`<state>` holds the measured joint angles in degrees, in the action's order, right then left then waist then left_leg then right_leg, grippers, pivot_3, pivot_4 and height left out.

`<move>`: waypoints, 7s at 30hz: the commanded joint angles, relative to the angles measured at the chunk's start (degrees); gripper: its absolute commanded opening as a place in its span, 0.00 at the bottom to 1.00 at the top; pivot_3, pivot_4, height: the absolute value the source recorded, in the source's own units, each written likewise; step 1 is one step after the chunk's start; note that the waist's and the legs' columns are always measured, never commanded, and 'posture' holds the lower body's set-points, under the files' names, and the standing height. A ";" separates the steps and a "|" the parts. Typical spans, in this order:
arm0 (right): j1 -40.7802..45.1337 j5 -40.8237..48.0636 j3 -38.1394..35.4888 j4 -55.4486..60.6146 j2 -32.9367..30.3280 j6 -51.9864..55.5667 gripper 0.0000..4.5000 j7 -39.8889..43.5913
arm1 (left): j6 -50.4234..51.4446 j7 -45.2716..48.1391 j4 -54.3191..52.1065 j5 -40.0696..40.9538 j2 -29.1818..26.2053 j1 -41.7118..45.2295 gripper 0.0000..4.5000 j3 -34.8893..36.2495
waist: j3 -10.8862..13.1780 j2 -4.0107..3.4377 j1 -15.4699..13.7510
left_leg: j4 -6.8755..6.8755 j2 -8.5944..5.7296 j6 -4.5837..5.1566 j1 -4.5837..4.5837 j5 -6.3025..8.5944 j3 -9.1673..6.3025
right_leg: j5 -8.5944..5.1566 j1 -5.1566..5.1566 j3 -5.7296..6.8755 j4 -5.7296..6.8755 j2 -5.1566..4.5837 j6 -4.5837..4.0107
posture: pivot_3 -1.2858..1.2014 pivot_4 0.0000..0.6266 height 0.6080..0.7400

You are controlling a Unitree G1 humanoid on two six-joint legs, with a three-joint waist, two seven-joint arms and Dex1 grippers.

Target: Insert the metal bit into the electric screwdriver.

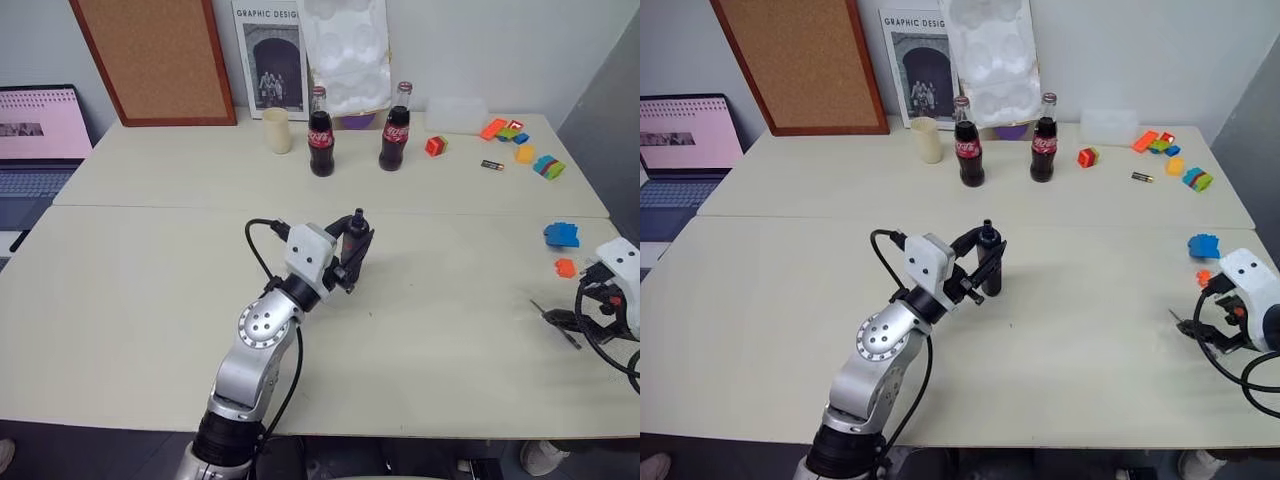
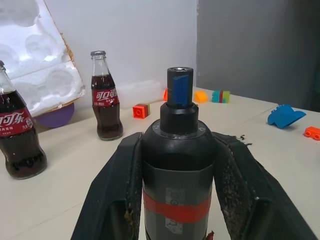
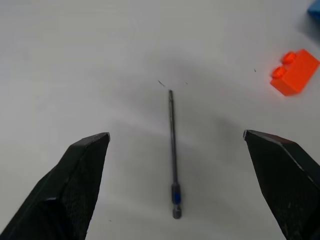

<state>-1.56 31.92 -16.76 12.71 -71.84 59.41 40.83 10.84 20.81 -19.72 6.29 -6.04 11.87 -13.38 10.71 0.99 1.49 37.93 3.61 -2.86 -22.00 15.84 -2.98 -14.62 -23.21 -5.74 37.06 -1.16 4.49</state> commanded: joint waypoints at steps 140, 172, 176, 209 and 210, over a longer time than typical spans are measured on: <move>30.56 -5.90 16.13 9.77 51.12 -33.61 0.00 -12.77 | -3.24 9.29 17.17 5.62 1.22 16.60 0.36 2.34 | -0.02 -0.10 0.27 | -0.02 0.02 -0.01 -0.31 -0.01 -0.17 | 0.20 -0.23 0.17 0.06 0.01 -0.10 | 0.52 0.24 1.00; 31.56 -2.49 16.01 13.79 48.78 -16.45 0.00 -17.33 | -3.84 9.59 17.36 5.09 1.72 16.57 0.36 1.99 | -0.03 -0.10 0.27 | -0.03 0.02 -0.01 -0.08 -0.01 -0.16 | 0.19 -0.04 0.15 0.05 0.01 -0.11 | 0.52 0.24 1.00; 31.75 -0.58 14.96 14.46 49.38 -16.03 0.04 -16.85 | -3.81 9.77 17.20 5.11 1.71 16.48 0.36 1.82 | -0.02 -0.10 0.26 | -0.03 0.02 -0.01 -0.09 -0.01 -0.16 | 0.19 -0.04 0.15 0.05 0.01 -0.11 | 0.52 0.24 1.00; 17.82 17.70 -7.41 28.46 26.18 -11.01 1.00 -12.17 | -12.04 19.41 29.55 -14.87 -23.24 38.77 0.36 -3.37 | 0.04 -0.12 0.29 | -0.15 0.01 0.00 -0.37 0.00 -0.13 | 0.18 -0.29 0.12 -0.09 0.02 -0.10 | 0.52 0.24 1.00; 15.97 17.37 -8.00 29.47 23.66 -10.59 1.00 -10.62 | -15.55 21.80 33.69 -17.37 -25.29 41.17 0.36 -5.40 | 0.04 -0.12 0.09 | -0.14 0.01 0.00 -0.45 0.00 -0.14 | 0.15 -0.35 0.16 -0.04 0.02 -0.09 | 0.52 0.24 1.00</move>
<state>16.80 50.18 -22.07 38.59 -44.07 48.63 26.74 3.53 37.63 8.23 -5.20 -27.69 48.32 -15.41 10.75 0.86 1.58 37.75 3.62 -2.86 -22.49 15.84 -3.15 -14.46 -23.58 -5.55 36.98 -1.14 4.39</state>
